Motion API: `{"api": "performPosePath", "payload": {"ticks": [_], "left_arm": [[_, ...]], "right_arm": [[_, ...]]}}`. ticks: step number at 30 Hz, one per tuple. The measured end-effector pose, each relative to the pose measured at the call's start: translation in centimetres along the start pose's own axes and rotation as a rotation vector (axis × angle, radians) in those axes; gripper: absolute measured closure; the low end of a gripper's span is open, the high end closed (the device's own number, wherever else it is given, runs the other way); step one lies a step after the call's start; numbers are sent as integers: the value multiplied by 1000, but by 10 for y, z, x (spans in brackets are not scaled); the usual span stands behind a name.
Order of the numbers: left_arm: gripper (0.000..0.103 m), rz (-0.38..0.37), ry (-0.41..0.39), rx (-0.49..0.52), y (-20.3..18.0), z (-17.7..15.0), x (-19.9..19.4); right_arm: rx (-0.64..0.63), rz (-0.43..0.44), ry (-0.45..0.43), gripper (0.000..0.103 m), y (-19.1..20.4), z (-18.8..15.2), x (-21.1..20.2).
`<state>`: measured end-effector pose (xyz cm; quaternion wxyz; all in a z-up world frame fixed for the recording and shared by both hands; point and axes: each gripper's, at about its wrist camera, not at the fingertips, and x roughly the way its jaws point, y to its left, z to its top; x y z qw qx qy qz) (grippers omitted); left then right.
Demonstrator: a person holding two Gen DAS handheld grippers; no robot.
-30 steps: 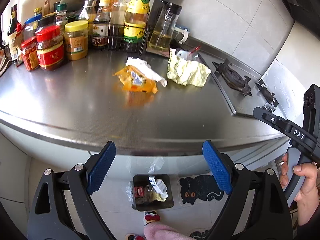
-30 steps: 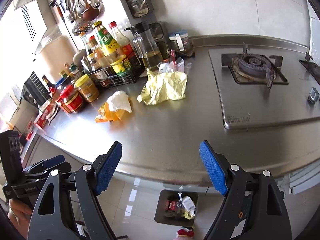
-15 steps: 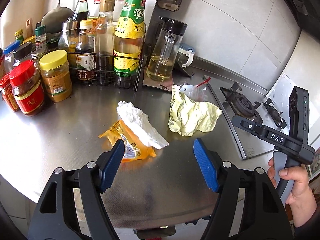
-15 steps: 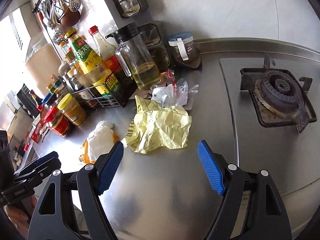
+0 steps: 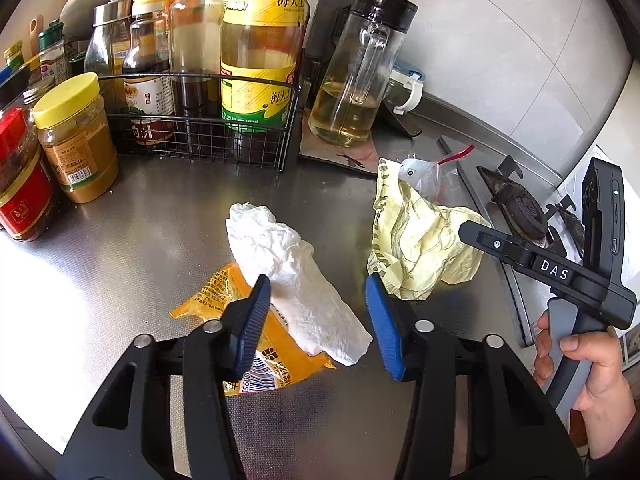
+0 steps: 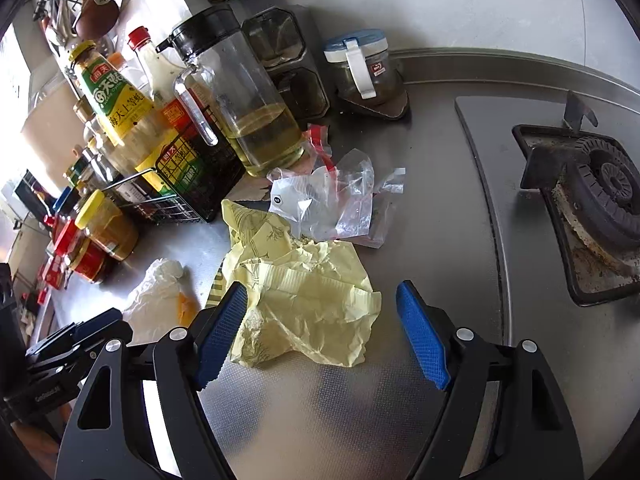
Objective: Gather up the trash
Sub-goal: 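Grasp the white tissue with the left tool while the right tool grasps the crumpled yellow bag, then carry the tissue and yellow bag down over the floor bin and open both tools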
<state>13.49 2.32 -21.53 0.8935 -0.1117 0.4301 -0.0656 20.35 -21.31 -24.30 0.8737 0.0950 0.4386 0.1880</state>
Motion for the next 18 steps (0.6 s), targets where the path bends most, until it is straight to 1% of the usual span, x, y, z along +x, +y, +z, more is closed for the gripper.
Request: {"api": "performPosePath", "payload": {"ticks": [1,2,3,5,6,7,9,10,14,18], "left_arm": [[75,2,3,1,0,0,2],[85,4,8,4,0,0,4],[90,4,15,7,-1,1,6],[103,5,18,14,-2,0,7],[103,5,16,18,-2,1,7],[103,3,13,22,-3,1,7],[103,-2,1,23,-4,0,4],[103,-7,-8,25,-5,1,2],[103,-29,-44,41,-14,2,-15],[103,-41,-86,74,-28,1,-41]], "right_arm": [[-3,5,9,26,0,0,4],[-6,17,15,33,0,0,6],[-16,30,22,42,2,-1,8],[-47,31,18,61,6,-2,6],[-66,31,17,64,9,-2,4],[-77,39,17,70,11,-3,3],[-92,44,10,76,13,-4,-2],[-98,45,1,78,14,-5,-6],[-92,61,-45,80,15,-8,-30],[-86,59,-88,80,18,-13,-61]]}}
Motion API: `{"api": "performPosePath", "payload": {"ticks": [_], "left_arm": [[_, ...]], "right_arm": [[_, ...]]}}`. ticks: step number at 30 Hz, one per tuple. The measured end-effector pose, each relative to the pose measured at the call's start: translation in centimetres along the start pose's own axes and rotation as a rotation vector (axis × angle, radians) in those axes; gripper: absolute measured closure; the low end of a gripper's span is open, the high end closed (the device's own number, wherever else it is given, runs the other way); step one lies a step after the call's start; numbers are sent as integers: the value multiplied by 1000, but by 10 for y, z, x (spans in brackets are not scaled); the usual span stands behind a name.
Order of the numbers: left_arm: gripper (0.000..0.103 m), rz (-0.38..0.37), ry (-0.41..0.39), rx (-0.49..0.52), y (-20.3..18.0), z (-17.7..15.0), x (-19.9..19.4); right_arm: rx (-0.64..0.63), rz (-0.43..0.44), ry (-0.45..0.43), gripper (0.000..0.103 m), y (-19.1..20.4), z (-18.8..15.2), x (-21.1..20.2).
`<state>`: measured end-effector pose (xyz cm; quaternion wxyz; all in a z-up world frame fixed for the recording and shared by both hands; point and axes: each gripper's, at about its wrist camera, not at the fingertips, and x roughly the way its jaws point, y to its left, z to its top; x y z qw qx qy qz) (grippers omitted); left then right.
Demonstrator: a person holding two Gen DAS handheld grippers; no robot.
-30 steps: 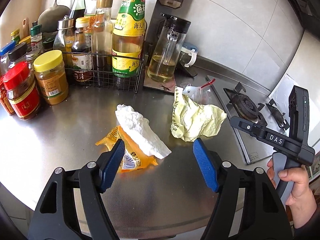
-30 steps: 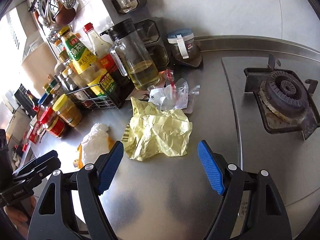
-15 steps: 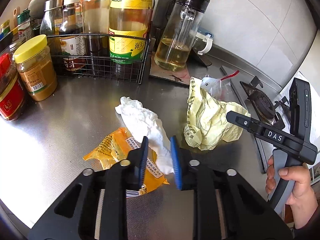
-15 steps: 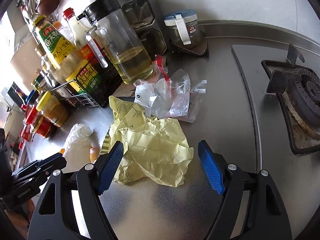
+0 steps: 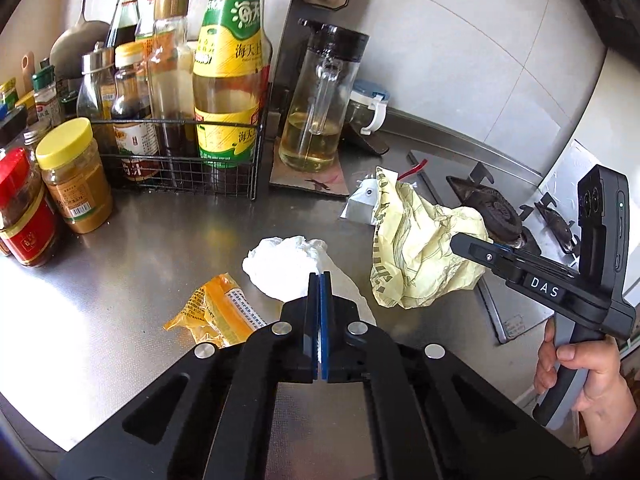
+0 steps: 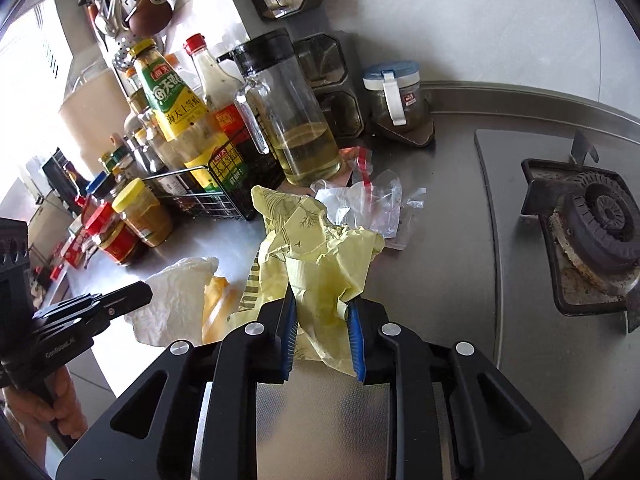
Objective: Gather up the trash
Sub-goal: 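Carry the tissue and yellow bag down over the floor bin and open both tools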
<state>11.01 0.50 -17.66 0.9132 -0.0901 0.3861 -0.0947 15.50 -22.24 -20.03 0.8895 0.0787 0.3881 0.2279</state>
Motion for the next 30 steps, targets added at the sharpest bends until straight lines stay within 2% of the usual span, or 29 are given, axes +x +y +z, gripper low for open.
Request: {"api": "performPosePath", "payload": {"ticks": [8,17,24,30], "left_arm": [[103,-42,-47,59,-32,-18,-62],[103,-83,-43,99,-53,-82,-128],[103,-112,52,82,-52,-154,-143],[103,-112,194,48,-42,-217,-119]], "right_arm": [[8,-35,-66,80,17,-27,-74],[28,-74,-84,80,43,-92,-146],[58,-83,0,80,58,-166,-166],[99,-93,144,80,56,-231,-141]]}}
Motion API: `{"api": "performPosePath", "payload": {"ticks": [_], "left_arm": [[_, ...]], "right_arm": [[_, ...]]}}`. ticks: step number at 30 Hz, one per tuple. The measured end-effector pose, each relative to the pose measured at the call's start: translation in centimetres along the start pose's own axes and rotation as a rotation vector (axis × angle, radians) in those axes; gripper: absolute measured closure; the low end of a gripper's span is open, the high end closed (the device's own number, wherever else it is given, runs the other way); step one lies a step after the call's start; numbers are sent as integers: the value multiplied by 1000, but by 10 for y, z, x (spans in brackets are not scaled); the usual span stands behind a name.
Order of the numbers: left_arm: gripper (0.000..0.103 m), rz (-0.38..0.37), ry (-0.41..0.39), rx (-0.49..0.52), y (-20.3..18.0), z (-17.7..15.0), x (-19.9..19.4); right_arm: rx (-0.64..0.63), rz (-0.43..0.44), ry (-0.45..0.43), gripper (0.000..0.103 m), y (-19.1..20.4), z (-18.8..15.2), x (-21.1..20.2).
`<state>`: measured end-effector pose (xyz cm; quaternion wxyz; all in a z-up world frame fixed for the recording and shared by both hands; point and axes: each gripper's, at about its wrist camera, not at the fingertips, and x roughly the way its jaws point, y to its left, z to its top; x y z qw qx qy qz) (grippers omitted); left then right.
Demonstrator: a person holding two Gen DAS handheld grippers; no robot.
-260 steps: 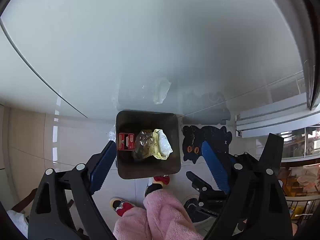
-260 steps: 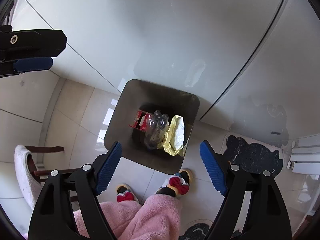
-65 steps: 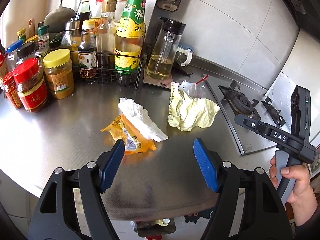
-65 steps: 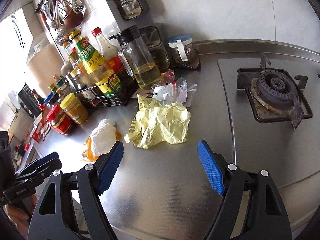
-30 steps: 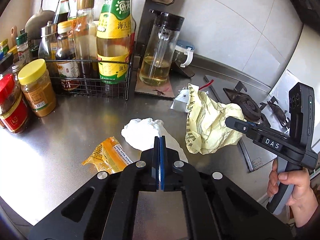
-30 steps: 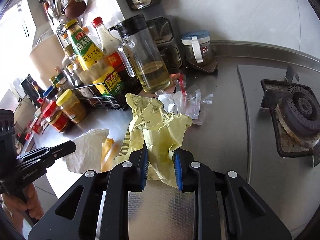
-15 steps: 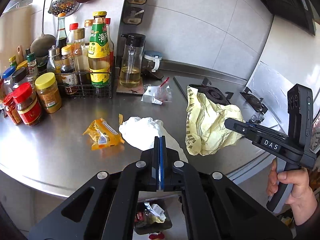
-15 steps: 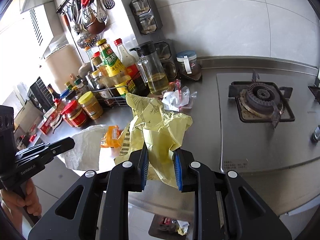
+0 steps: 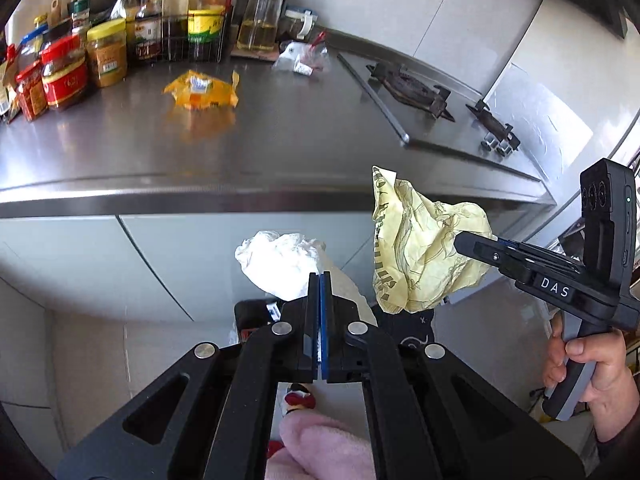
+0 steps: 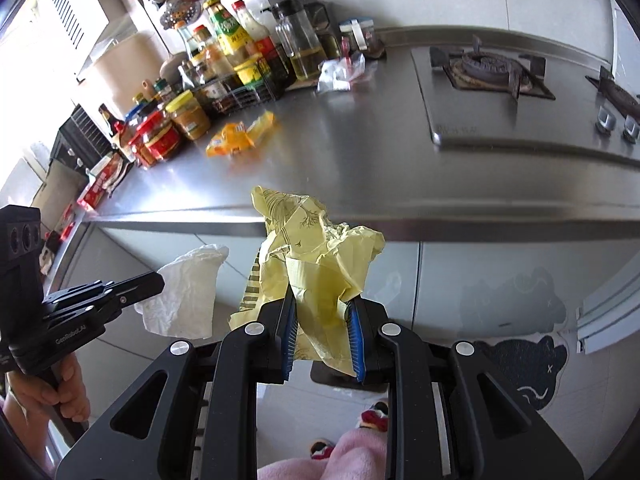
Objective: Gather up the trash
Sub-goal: 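Carry the tissue and yellow bag down over the floor bin and open both tools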
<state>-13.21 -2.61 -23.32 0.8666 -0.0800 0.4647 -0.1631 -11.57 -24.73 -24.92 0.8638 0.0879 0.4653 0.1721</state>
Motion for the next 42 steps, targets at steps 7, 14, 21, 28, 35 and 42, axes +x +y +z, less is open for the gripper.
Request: {"api": "performPosePath", "payload": {"ticks": [7,14,21,28,35,42], "left_arm": [[103,-2,153,-35,20,-48,73],[103,18,291,-71,49,-92,164],[103,32,388,-147,83,-122,238],[103,31,425,-164,94,-128,280],[103,25,445,-159,96,-130,293],[79,23,452,-179,101,-129,295]], "right_arm": [[70,-43,146,80,-27,-46,77],[125,-89,241,80,-52,-78,163],[176,-110,283,80,-69,-96,230],[186,-103,323,80,-73,-104,279],[225,-92,328,76,-72,-98,295],[264,-106,321,36,-80,-89,299]]}}
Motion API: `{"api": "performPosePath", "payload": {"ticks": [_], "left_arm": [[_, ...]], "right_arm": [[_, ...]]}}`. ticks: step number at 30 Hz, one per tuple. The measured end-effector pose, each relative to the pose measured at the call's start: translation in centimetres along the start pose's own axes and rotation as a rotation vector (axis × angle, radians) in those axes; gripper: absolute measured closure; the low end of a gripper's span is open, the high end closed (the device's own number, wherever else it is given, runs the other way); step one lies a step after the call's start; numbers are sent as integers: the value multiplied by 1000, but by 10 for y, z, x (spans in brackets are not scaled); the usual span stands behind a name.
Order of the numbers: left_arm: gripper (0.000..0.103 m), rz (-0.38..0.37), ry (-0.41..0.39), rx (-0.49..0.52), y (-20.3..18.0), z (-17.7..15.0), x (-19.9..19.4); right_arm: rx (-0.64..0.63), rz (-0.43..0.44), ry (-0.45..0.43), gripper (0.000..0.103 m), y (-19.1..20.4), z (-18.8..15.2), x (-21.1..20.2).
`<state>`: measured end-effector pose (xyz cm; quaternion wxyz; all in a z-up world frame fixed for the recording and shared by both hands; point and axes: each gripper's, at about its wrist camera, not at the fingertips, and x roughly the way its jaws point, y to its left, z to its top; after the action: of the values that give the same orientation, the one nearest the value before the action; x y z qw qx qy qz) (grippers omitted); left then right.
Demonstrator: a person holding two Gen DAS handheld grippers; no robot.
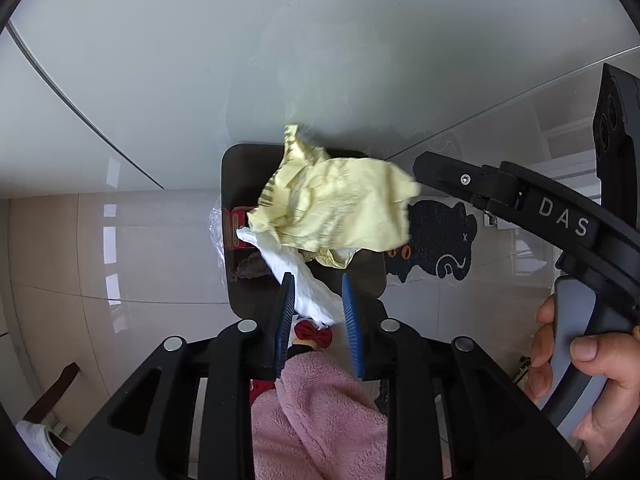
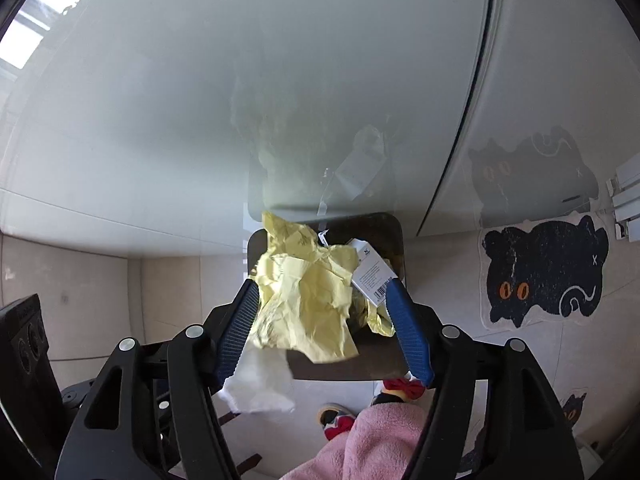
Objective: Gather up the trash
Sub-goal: 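Carry the tissue and yellow bag down over the floor bin and open both tools, then raise both open tools back over the counter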
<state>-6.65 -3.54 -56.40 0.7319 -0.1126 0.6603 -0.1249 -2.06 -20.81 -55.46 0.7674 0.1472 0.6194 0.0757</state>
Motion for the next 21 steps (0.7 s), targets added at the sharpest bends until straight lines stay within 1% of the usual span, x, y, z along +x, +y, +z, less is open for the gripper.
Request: {"api": "performPosePath", "payload": {"ticks": [2,6,7,9,10,11,12,14,18,20,21], "left_arm": [[69,3,-4,-6,1,0,-3],[65,1,-23,-12,-1,1,-20],[62,0,-33,-12,-1,1,-27],[58,-1,-58,-10,-4,2,-43],[56,-2,-72,-10,-6,1,-53],[53,-3,-85,-9,-6,2,-62],[51,-3,-97,-10,-7,2,-71],[45,-5,-126,-12,-10,1,-92],[36,-5,-192,-6,-18,-1,-137],[29,1,-231,1,-19,-3,-161],[27,6,-253,7,-22,-4,-174]], "right_arm": [[6,-6,-5,31,-1,2,-5],[-2,-15,-22,26,2,5,-20],[-4,-17,-30,22,3,6,-25],[-8,-19,-48,21,8,7,-40],[-11,-18,-58,18,10,7,-48],[-16,-19,-69,8,12,8,-57],[-21,-20,-84,4,15,8,-67],[-35,-13,-111,3,21,6,-88],[-49,-6,-160,3,30,0,-131],[-58,1,-184,3,36,-3,-155],[-62,2,-199,3,40,-5,-168]]}}
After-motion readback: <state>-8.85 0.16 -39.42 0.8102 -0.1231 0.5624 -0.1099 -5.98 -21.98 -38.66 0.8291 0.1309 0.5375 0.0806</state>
